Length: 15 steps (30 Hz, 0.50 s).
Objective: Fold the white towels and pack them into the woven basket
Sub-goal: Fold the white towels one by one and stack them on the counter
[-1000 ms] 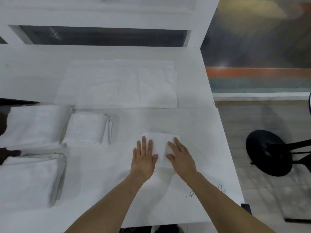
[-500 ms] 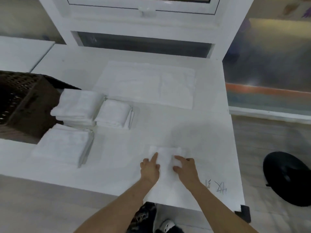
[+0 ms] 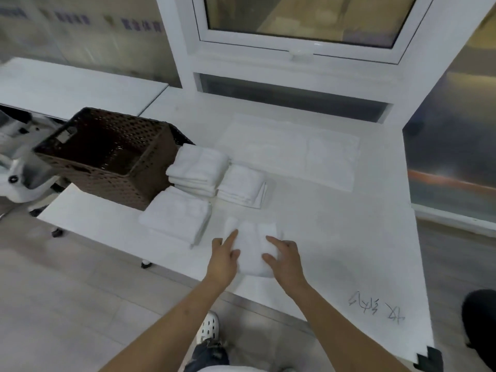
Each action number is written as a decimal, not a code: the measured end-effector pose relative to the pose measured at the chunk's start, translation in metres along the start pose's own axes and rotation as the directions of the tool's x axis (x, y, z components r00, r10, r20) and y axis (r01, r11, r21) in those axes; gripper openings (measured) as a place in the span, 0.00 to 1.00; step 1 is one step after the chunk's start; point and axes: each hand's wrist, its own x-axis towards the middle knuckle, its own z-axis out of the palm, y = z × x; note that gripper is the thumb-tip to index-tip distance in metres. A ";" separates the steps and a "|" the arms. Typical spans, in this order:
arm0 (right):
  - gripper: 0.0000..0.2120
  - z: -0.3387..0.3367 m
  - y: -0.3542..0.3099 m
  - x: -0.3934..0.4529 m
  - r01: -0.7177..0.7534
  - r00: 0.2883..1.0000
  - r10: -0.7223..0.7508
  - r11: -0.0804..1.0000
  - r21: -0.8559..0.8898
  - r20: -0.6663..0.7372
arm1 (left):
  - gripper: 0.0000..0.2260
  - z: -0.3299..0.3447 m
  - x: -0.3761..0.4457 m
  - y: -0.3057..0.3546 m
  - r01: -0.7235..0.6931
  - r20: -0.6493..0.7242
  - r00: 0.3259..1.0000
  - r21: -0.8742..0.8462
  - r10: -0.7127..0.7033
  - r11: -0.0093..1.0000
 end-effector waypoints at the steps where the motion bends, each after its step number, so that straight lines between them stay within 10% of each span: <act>1: 0.22 0.013 -0.011 0.004 0.013 1.000 -0.013 1.000 0.005 0.000 | 0.23 -0.015 0.004 -0.008 -0.002 -0.015 1.000 -0.015 0.002 1.000; 15: 0.22 0.202 -0.152 0.080 0.045 0.998 -0.044 0.998 0.035 -0.034 | 0.21 -0.207 0.116 -0.135 -0.135 -0.084 0.986 0.091 0.143 0.987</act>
